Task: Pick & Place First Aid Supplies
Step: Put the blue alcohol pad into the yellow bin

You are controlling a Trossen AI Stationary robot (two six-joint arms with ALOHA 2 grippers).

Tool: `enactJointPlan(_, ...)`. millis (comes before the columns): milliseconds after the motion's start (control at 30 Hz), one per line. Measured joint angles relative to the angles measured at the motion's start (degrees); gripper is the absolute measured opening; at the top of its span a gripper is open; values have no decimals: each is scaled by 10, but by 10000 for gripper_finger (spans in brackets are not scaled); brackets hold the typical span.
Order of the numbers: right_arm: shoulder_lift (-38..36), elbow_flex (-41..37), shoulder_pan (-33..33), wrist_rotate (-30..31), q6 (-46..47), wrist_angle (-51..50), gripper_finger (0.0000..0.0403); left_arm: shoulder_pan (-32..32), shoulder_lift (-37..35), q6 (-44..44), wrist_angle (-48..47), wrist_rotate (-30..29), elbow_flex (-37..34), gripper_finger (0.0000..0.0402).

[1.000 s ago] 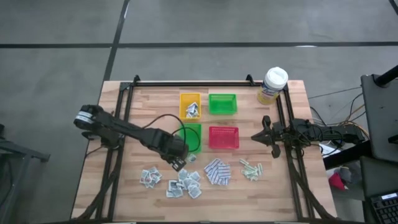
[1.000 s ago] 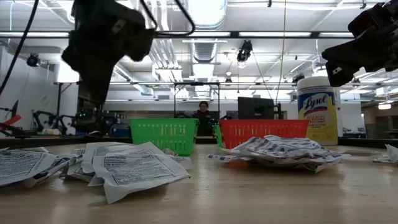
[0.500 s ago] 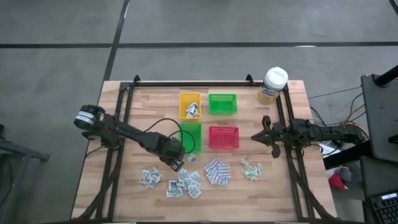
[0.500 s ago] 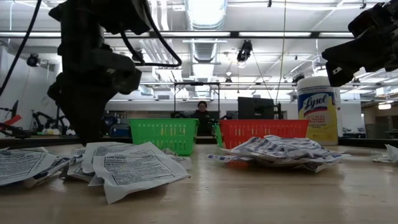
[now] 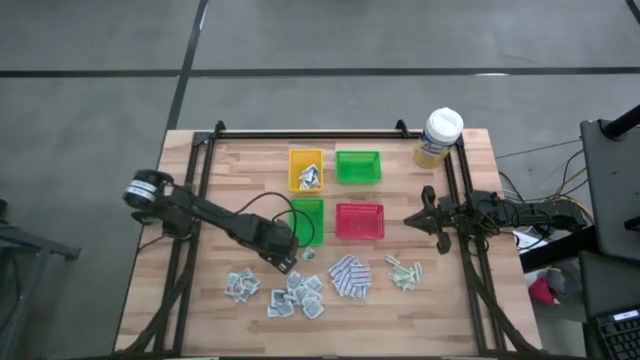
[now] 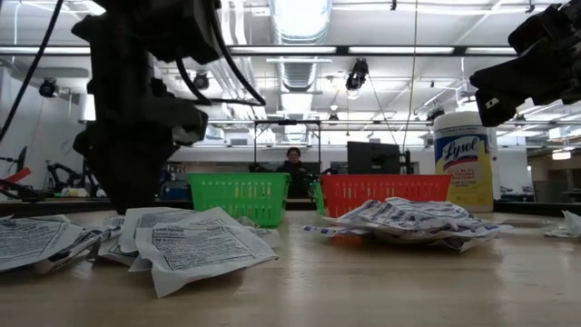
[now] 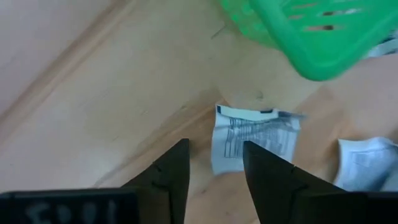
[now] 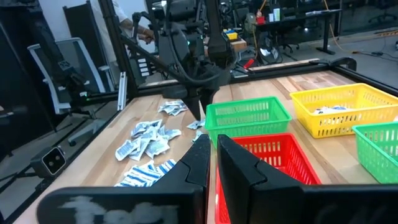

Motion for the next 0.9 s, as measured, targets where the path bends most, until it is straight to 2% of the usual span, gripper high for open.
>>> enactJointPlan(267, 0, 0, 0, 0, 0, 0, 28, 0, 18, 4, 3, 3, 2, 132)
enactJointPlan(667, 0, 0, 0, 0, 0, 0, 28, 0, 20, 4, 7, 2, 0, 10)
enactJointPlan(900, 0, 0, 0, 0, 0, 0, 28, 0, 20, 14, 12, 1, 0, 1)
